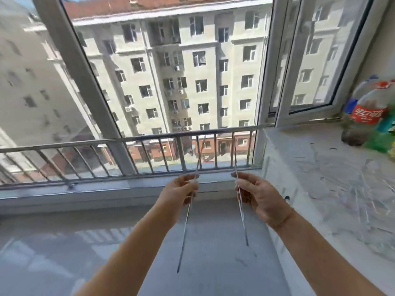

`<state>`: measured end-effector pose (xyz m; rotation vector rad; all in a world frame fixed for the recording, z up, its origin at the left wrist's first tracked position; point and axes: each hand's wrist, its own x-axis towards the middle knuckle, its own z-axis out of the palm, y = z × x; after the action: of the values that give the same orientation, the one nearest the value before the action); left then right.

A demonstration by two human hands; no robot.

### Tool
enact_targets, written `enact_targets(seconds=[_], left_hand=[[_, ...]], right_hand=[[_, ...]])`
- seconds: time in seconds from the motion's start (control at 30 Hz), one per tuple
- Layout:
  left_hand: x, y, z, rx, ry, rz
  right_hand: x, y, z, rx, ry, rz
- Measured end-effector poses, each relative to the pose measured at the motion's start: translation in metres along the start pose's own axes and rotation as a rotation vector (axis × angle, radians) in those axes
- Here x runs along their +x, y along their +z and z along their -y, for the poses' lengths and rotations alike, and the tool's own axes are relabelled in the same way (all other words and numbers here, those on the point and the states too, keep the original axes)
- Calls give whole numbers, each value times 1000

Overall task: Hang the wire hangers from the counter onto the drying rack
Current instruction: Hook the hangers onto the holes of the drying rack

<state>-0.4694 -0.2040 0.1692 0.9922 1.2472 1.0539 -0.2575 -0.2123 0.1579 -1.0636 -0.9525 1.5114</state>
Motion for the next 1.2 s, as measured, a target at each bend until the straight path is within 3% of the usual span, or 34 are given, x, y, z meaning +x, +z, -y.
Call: enact_targets(seconds=[0.27,0.4,0.67,0.87,1.2], left_hand=[[-66,-218,-18,504,121,-342],[-105,-312,-23,638,140,-356],[-159,-452,-39,646,184,-235],[-173,-524,-42,702,227,-263],[-166,-633,-47,613,160,-327]], right_hand=[[10,164,-27,-51,26,198],[9,249,-48,-161,23,284],[12,406,-80,-397,78,566],[14,498,-102,-404,180,822],[74,625,-137,-355,273,1051]])
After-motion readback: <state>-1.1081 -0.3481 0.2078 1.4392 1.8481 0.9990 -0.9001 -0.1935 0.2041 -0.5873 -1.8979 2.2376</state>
